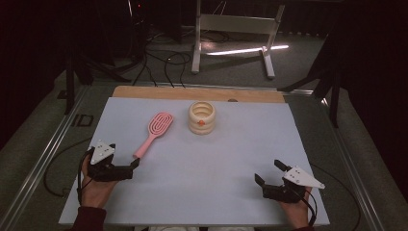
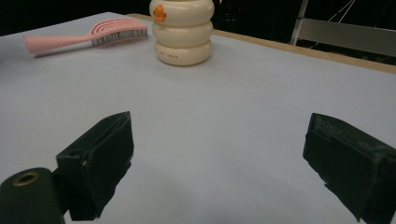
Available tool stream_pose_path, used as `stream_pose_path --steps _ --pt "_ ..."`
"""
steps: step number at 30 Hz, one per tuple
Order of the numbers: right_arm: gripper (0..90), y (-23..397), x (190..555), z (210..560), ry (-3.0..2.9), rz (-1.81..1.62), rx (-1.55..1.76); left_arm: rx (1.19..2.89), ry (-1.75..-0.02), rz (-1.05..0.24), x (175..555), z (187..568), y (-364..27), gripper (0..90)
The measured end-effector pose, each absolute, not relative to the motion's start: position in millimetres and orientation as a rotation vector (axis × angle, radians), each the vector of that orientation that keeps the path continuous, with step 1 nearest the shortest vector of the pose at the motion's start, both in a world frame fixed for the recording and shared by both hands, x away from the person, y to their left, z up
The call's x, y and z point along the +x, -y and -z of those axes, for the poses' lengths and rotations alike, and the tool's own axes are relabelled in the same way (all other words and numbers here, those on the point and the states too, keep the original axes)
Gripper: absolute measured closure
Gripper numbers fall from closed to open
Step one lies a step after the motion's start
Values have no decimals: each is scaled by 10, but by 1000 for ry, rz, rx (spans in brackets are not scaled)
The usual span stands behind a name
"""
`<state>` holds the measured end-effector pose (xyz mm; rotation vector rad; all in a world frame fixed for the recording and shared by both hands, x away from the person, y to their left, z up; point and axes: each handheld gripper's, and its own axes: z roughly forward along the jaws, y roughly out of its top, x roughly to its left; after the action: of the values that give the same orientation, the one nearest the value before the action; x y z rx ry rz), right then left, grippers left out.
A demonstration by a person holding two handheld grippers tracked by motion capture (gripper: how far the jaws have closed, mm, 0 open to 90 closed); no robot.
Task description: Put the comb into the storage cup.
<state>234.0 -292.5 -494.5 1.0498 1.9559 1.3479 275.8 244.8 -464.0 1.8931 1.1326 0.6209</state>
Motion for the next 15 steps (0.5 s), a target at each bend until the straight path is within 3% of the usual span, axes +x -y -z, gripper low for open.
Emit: stream_pose_path --steps 15 --pt "86 2920 2348 4953 -1962 -1346 1050 1933 -1152 -585 2930 4620 -2387 2"
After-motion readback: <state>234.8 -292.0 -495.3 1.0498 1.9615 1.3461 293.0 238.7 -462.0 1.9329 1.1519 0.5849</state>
